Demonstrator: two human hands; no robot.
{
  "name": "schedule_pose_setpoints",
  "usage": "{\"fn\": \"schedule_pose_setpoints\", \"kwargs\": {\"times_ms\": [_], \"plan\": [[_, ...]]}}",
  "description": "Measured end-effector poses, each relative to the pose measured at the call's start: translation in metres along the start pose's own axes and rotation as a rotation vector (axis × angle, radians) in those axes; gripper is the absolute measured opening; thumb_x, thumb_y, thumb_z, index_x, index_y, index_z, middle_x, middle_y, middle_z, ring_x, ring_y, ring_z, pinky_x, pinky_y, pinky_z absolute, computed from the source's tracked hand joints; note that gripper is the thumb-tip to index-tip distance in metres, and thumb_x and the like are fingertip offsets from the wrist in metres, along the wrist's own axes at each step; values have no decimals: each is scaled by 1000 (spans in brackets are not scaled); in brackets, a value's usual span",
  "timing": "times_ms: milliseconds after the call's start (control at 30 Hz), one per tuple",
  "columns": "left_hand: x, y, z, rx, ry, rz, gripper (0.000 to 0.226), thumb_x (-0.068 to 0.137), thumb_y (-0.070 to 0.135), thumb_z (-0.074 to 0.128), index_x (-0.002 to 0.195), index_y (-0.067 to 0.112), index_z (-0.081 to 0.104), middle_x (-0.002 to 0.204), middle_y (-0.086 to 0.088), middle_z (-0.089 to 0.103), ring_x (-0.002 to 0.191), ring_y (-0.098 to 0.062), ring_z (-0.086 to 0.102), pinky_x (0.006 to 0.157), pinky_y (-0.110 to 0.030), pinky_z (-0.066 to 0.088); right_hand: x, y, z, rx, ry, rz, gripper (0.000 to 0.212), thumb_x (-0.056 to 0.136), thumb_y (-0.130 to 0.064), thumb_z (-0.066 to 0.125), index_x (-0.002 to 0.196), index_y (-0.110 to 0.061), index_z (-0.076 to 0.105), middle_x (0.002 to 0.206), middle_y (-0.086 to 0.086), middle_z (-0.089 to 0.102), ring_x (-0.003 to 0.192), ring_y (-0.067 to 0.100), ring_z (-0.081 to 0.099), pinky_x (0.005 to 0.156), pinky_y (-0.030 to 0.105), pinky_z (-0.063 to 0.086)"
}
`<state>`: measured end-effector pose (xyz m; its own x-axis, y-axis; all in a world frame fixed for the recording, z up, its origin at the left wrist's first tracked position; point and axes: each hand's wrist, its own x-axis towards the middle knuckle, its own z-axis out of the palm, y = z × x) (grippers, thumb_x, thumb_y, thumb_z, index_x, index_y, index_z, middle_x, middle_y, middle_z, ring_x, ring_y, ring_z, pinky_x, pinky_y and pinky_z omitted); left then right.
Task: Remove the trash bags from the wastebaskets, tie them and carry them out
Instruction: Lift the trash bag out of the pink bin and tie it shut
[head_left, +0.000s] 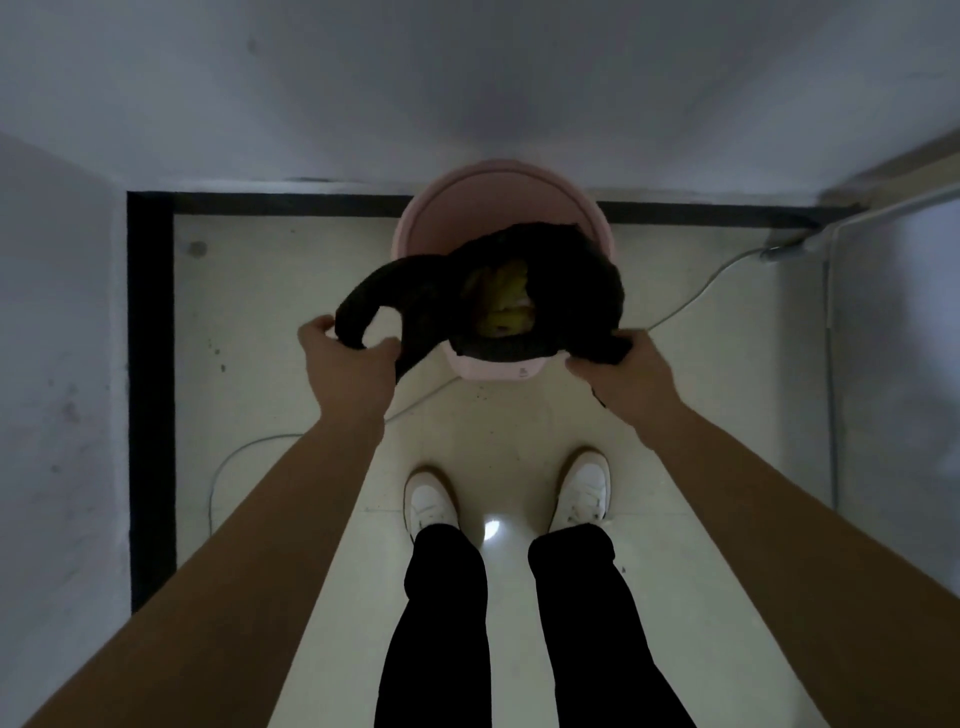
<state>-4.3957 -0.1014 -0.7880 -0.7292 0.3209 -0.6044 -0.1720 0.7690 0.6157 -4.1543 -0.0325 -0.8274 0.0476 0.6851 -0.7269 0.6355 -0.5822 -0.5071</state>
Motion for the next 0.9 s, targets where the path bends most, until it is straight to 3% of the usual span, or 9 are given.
{"fn": "schedule_pose_setpoints", "kwargs": {"times_ms": [67, 100, 167, 233, 367, 567, 700, 767, 900], "plan": [[-2, -18, 2, 6, -85, -211, 94, 80, 17, 82, 152, 6, 23, 139, -16, 50, 109, -21, 58, 86, -31, 49, -1, 14, 6, 33, 24, 55, 70, 77, -26, 84, 133, -7, 47, 115, 16, 66, 95, 29, 66, 77, 37, 55], [-3, -27, 2, 8, -147, -287, 91, 77, 24, 85, 148, 3, 32, 132, -15, 55, 105, -23, 60, 80, -30, 54, -1, 19, 9, 51, 62, 64, 76, 79, -22, 83, 139, -6, 40, 123, 15, 62, 104, 29, 64, 81, 34, 54], [-7, -40, 3, 42, -287, -371, 53, 77, 32, 84, 115, 2, 62, 100, -9, 66, 76, -18, 60, 54, -20, 54, -2, 25, 15, 150, 128, 127, 84, 83, -22, 79, 148, -4, 28, 139, 15, 51, 119, 28, 57, 89, 30, 49], [-10, -54, 5, 66, -372, -420, 37, 81, 26, 82, 102, 1, 66, 86, -7, 66, 64, -16, 56, 44, -15, 49, 5, 34, 21, 260, 150, 233, 95, 84, -28, 77, 154, -6, 17, 150, 15, 41, 129, 30, 50, 97, 32, 47], [-7, -75, 8, 142, -417, -486, 47, 82, 28, 80, 113, -4, 62, 94, -14, 68, 75, -23, 65, 49, -22, 53, 19, 51, 27, 249, -39, 418, 114, 59, -52, 84, 151, -7, 35, 144, 12, 50, 122, 30, 56, 102, 41, 51], [7, -90, 14, 390, -502, -359, 33, 77, 34, 84, 81, 6, 65, 71, -10, 63, 55, -18, 56, 39, -18, 42, 20, 75, 46, 274, -312, 422, 70, 83, -47, 75, 137, -7, 55, 136, 10, 59, 117, 25, 61, 101, 34, 51], [11, -100, 23, 346, -499, -347, 33, 84, 31, 78, 100, 3, 68, 82, -6, 64, 67, -16, 57, 48, -21, 46, 17, 75, 64, 336, -133, 389, 18, 94, -28, 68, 103, -13, 64, 119, 9, 64, 107, 24, 62, 95, 34, 51], [6, -100, 29, 261, -507, -355, 24, 89, 28, 72, 96, 6, 68, 87, -5, 66, 72, -17, 59, 54, -20, 49, 13, 74, 73, 358, -95, 372, 34, 92, -34, 69, 116, -10, 65, 116, 7, 64, 106, 22, 61, 98, 34, 52], [3, -92, 26, 123, -631, -392, 13, 95, 19, 60, 102, 9, 65, 91, -13, 76, 86, -24, 71, 85, -41, 54, 14, 63, 84, 321, -92, 291, 52, 91, -45, 68, 125, -7, 62, 119, 7, 65, 109, 23, 62, 99, 36, 52]]}}
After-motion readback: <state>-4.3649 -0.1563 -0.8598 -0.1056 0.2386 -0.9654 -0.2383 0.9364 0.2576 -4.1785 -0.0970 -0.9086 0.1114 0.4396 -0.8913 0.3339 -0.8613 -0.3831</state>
